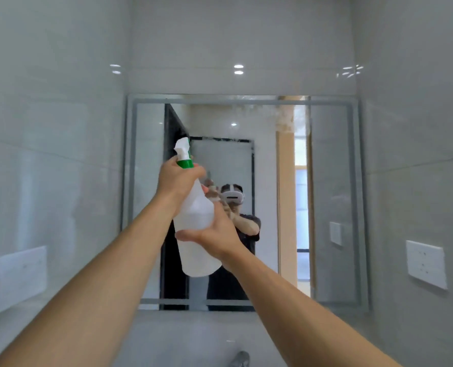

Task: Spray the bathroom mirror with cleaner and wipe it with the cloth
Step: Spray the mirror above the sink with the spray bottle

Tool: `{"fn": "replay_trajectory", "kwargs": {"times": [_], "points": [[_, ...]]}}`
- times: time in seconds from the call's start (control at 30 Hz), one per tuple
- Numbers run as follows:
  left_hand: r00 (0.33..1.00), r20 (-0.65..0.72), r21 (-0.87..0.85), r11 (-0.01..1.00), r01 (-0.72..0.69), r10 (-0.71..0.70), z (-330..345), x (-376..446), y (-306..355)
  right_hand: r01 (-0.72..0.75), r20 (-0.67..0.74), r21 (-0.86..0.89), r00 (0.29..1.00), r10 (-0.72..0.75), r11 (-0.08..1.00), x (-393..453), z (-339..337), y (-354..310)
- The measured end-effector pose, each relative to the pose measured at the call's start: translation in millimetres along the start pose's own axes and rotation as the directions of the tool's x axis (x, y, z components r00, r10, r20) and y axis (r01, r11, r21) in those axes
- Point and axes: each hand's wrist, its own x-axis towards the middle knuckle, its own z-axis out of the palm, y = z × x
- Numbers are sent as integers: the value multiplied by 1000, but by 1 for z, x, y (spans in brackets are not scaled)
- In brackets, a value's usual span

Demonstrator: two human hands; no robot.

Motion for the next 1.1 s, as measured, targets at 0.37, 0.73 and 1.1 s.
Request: {"fn": "replay_trajectory", "kwargs": {"times": [0.37, 0.73, 1.1], "points": [[975, -209, 96, 991, 97, -76, -134, 0, -19, -26, 199, 102, 980, 5, 994, 1, 133, -15], [975, -143, 49, 982, 180, -171, -139, -15, -67, -134, 218, 99, 970, 110, 986, -21, 146, 21], [986, -75, 44, 987, 155, -151, -91, -24, -73, -151, 132, 56, 981, 142, 987, -34, 107, 41]]}}
